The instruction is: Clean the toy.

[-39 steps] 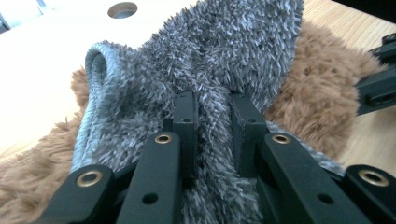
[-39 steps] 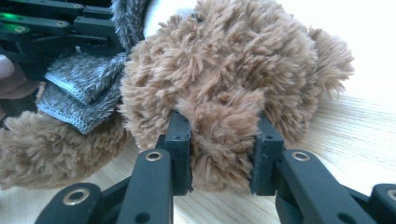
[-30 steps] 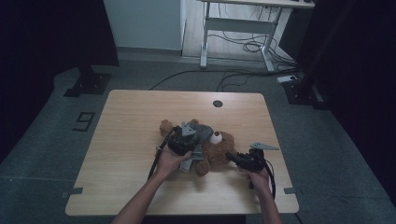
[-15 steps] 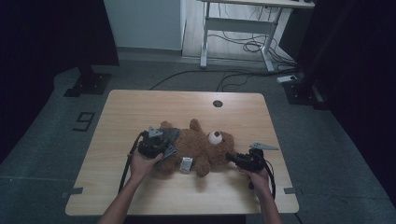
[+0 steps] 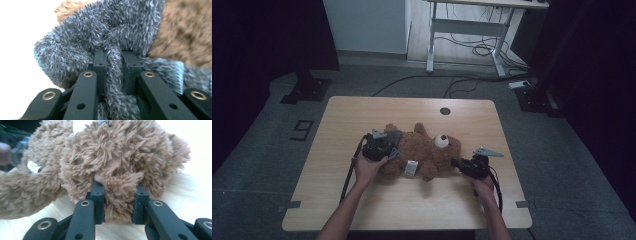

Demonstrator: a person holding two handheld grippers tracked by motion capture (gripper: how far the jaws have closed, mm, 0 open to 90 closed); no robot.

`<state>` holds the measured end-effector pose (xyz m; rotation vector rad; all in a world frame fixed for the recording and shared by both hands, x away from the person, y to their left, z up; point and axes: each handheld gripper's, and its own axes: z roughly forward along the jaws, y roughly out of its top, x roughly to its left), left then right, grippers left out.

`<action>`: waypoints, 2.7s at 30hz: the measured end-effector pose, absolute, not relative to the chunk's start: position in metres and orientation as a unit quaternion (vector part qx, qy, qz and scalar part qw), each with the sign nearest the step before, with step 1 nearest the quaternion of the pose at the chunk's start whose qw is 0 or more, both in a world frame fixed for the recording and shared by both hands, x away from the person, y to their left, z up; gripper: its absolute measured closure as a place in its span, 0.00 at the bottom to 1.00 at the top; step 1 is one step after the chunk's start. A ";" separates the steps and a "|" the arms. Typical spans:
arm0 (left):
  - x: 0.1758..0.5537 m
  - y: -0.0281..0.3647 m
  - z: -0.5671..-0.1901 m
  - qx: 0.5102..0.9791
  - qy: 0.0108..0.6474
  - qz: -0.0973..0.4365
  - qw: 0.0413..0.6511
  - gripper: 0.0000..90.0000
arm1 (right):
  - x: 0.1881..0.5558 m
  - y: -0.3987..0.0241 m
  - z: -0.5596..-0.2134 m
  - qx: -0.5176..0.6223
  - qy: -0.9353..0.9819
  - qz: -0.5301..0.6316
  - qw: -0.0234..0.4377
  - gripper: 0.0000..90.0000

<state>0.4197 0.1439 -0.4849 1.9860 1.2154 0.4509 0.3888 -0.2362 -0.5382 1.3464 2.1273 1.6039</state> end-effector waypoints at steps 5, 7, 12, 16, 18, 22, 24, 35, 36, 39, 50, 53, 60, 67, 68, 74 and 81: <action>0.415 0.135 -0.446 0.771 0.443 0.185 0.420 0.84 | 0.390 -0.238 -0.539 0.447 0.713 0.534 0.086 0.77; 0.415 0.119 -0.433 0.778 0.424 0.189 0.423 0.84 | 0.388 -0.238 -0.539 0.446 0.714 0.533 0.087 0.77; 0.427 0.081 -0.436 0.806 0.404 0.180 0.394 0.83 | 0.382 -0.241 -0.540 0.440 0.720 0.530 0.087 0.75; 0.432 0.077 -0.452 0.805 0.413 0.170 0.390 0.83 | 0.380 -0.241 -0.539 0.440 0.723 0.526 0.086 0.74; 0.431 0.082 -0.457 0.803 0.416 0.156 0.396 0.83 | 0.380 -0.242 -0.539 0.437 0.725 0.526 0.084 0.71; 0.421 0.088 -0.463 0.801 0.413 0.150 0.406 0.84 | 0.377 -0.244 -0.535 0.428 0.728 0.528 0.086 0.56; 0.415 0.088 -0.464 0.803 0.407 0.151 0.408 0.84 | 0.375 -0.247 -0.531 0.429 0.726 0.531 0.087 0.49; 0.381 0.097 -0.474 0.802 0.385 0.153 0.430 0.84 | 0.375 -0.239 -0.523 0.414 0.736 0.531 0.062 0.19; 0.379 0.097 -0.475 0.801 0.385 0.154 0.431 0.84 | 0.376 -0.234 -0.526 0.413 0.745 0.521 0.061 0.17; 0.374 0.098 -0.476 0.801 0.384 0.157 0.432 0.84 | 0.383 -0.228 -0.534 0.421 0.749 0.509 0.054 0.24; 0.352 0.097 -0.485 0.795 0.373 0.170 0.448 0.84 | 0.363 -0.224 -0.545 0.406 0.761 0.497 0.094 0.59; 0.358 0.095 -0.485 0.796 0.373 0.174 0.443 0.84 | 0.361 -0.222 -0.545 0.405 0.763 0.492 0.112 0.62; 0.398 0.075 -0.479 0.801 0.373 0.185 0.430 0.84 | 0.366 -0.226 -0.542 0.441 0.737 0.491 0.144 0.65; 0.411 0.058 -0.467 0.806 0.374 0.191 0.417 0.84 | 0.369 -0.233 -0.545 0.463 0.719 0.494 0.157 0.66; 0.409 0.059 -0.462 0.806 0.372 0.190 0.419 0.84 | 0.368 -0.233 -0.545 0.463 0.719 0.495 0.157 0.66; 0.398 0.027 -0.434 0.812 0.337 0.175 0.443 0.84 | 0.363 -0.230 -0.543 0.445 0.733 0.489 0.160 0.65; 0.398 -0.045 -0.445 0.844 0.296 0.134 0.427 0.83 | 0.360 -0.231 -0.546 0.441 0.733 0.493 0.158 0.64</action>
